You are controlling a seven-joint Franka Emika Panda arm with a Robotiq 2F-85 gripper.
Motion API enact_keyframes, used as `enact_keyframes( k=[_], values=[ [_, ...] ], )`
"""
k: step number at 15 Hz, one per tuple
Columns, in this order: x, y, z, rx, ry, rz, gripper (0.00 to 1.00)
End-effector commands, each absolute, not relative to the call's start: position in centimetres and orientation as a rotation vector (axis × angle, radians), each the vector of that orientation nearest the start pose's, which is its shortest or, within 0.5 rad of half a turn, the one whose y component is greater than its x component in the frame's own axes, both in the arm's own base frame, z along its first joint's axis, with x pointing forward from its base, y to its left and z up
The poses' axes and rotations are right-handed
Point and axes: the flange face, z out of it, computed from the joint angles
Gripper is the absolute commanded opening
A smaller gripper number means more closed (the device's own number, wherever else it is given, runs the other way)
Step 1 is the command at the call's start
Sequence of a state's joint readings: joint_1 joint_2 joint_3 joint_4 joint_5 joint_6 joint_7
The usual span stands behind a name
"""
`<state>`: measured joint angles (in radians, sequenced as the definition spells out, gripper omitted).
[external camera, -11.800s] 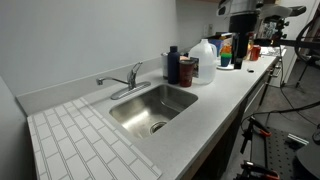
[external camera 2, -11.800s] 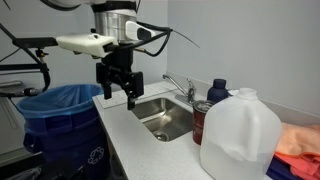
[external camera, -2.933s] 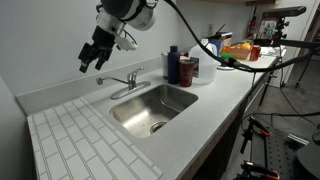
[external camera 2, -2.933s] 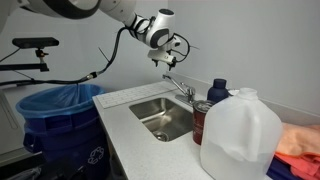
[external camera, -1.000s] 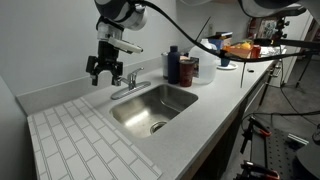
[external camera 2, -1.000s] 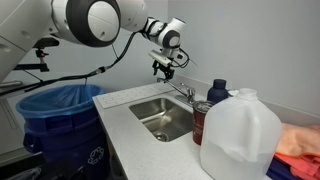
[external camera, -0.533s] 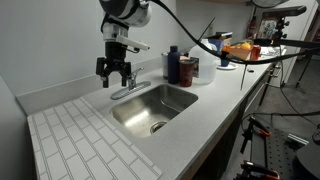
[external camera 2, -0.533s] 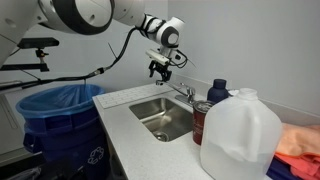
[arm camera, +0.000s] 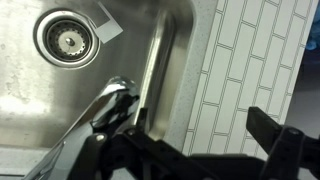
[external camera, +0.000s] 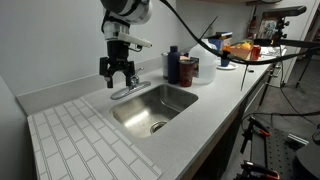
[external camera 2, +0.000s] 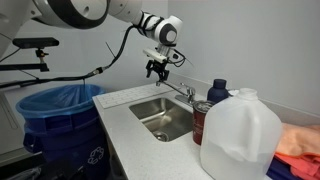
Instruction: Close the tap and move the faucet to the right
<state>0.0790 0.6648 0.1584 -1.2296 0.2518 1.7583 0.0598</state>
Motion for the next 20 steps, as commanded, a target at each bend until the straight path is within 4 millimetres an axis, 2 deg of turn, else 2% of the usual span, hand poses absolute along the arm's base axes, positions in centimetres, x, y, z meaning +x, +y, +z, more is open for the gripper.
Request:
enact_keyframes(
  k=[1,11,20],
  values=[
    [69.2,15.9,38.4,-2.862,-0.081,0.320,1.00],
    [69.0,16.6,38.6,-2.919,0.113,0.324,1.00],
    [69.1,17.1,38.9,-2.936,0.422,0.298,1.00]
  ],
)
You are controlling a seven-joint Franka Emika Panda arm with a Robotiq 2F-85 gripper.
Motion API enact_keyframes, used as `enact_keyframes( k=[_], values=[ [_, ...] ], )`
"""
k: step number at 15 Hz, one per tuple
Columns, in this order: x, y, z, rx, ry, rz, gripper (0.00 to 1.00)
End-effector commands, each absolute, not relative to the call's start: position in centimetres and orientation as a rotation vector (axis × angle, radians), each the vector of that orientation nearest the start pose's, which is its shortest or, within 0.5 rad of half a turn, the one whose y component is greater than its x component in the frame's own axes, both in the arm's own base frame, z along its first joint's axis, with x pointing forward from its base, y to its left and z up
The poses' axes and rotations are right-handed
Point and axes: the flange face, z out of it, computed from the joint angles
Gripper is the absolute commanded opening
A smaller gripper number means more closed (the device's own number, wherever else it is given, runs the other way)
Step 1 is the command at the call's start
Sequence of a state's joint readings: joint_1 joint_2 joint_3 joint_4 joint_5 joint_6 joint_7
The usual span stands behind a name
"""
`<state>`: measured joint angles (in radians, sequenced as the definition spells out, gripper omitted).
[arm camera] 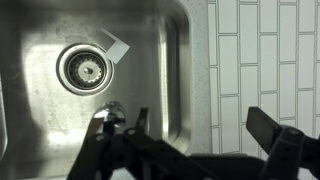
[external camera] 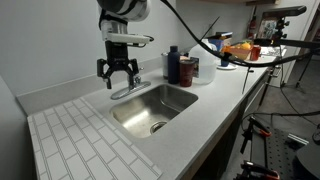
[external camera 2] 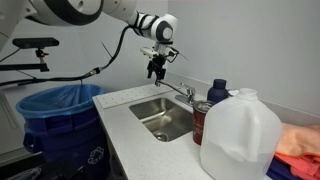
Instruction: Close the tap and move the faucet to the right
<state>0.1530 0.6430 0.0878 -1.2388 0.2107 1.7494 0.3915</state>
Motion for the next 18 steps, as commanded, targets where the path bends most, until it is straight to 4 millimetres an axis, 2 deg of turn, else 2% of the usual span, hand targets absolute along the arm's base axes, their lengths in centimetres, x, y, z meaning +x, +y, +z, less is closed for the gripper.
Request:
enact_keyframes(
  k=[1,9,12,13,14,18],
  values=[
    [69.2,17.0,38.8,-2.947,0.446,0.279,1.00],
    [69.1,17.1,38.9,-2.960,0.678,0.287,1.00],
    [69.3,17.3,38.7,-2.998,0.756,0.221,1.00],
    [69.4,17.4,38.7,-3.012,0.762,0.186,1.00],
    [69.9,17.9,38.5,-2.972,0.709,0.248,1.00],
    [69.9,18.1,38.4,-2.990,0.731,0.217,1.00]
  ],
)
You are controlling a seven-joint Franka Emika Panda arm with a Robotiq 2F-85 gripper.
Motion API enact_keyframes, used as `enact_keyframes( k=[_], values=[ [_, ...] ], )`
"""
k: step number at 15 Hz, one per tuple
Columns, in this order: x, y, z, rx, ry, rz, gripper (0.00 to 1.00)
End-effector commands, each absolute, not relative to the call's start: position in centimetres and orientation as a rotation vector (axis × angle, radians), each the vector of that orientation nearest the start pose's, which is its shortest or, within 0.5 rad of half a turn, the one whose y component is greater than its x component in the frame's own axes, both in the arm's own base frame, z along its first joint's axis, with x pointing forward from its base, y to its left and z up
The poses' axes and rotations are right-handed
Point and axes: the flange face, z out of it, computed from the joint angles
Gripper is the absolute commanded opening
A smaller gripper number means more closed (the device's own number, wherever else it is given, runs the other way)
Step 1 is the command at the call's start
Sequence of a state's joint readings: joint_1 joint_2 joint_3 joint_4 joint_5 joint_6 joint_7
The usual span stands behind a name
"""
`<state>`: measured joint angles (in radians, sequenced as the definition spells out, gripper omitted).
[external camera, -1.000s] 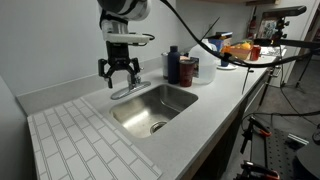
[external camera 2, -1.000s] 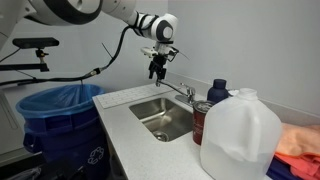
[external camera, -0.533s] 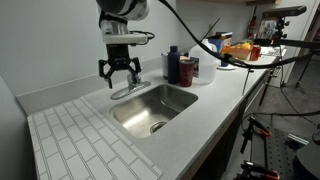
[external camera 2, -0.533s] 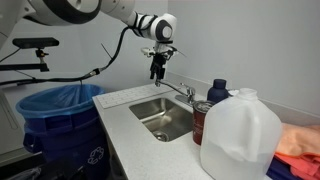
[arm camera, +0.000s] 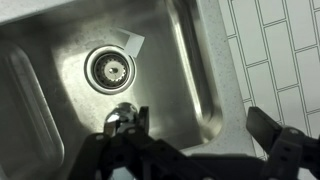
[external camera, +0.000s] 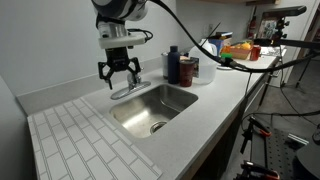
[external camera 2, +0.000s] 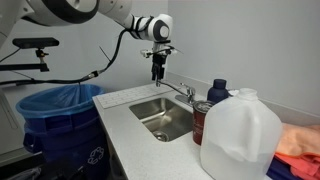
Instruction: Close the tap and move the faucet to the right
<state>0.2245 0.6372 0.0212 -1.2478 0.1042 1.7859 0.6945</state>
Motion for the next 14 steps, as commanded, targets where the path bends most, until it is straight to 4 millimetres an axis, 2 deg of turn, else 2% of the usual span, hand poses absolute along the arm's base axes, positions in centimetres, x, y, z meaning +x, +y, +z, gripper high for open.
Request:
enact_keyframes(
  k=[1,5,7,10,14],
  values=[
    [69.9,18.1,38.4,-2.990,0.731,0.216,1.00],
    [69.9,18.1,38.4,-2.990,0.732,0.215,1.00],
    [69.2,17.7,39.2,-3.005,0.694,0.165,1.00],
    [69.0,18.0,37.8,-3.008,0.680,0.162,1.00],
    [68.5,16.1,37.0,-3.011,0.736,0.177,1.00]
  ],
)
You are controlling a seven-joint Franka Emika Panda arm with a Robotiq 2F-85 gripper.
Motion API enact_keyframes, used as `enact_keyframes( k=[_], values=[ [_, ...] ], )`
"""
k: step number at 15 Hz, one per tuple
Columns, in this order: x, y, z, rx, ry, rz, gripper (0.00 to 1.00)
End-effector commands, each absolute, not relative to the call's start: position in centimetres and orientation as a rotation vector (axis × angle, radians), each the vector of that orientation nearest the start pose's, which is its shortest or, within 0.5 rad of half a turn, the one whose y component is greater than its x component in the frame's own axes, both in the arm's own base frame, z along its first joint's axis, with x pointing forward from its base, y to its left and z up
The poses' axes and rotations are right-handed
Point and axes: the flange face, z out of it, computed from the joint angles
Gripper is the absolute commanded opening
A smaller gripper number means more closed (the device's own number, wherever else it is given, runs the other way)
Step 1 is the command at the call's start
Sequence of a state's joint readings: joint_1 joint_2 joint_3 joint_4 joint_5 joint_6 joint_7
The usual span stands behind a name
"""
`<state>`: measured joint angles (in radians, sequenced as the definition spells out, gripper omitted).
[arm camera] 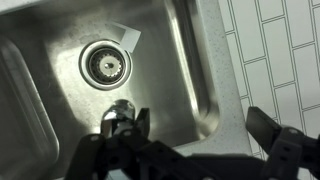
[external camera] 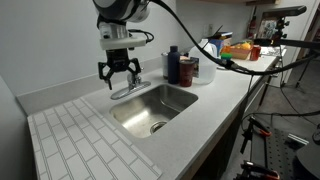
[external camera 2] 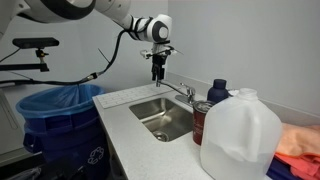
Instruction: Close the tap and move the faucet to the right
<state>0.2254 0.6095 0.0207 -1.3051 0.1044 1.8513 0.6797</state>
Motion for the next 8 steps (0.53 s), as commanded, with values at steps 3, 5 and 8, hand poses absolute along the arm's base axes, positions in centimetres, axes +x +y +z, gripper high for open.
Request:
enact_keyframes(
  k=[3,5,8],
  values=[
    [67.7,14.1,36.5,-3.030,0.794,0.217,1.00],
    [67.1,12.6,36.0,-3.034,0.831,0.242,1.00],
    [66.5,11.0,36.3,-3.036,0.861,0.251,1.00]
  ],
)
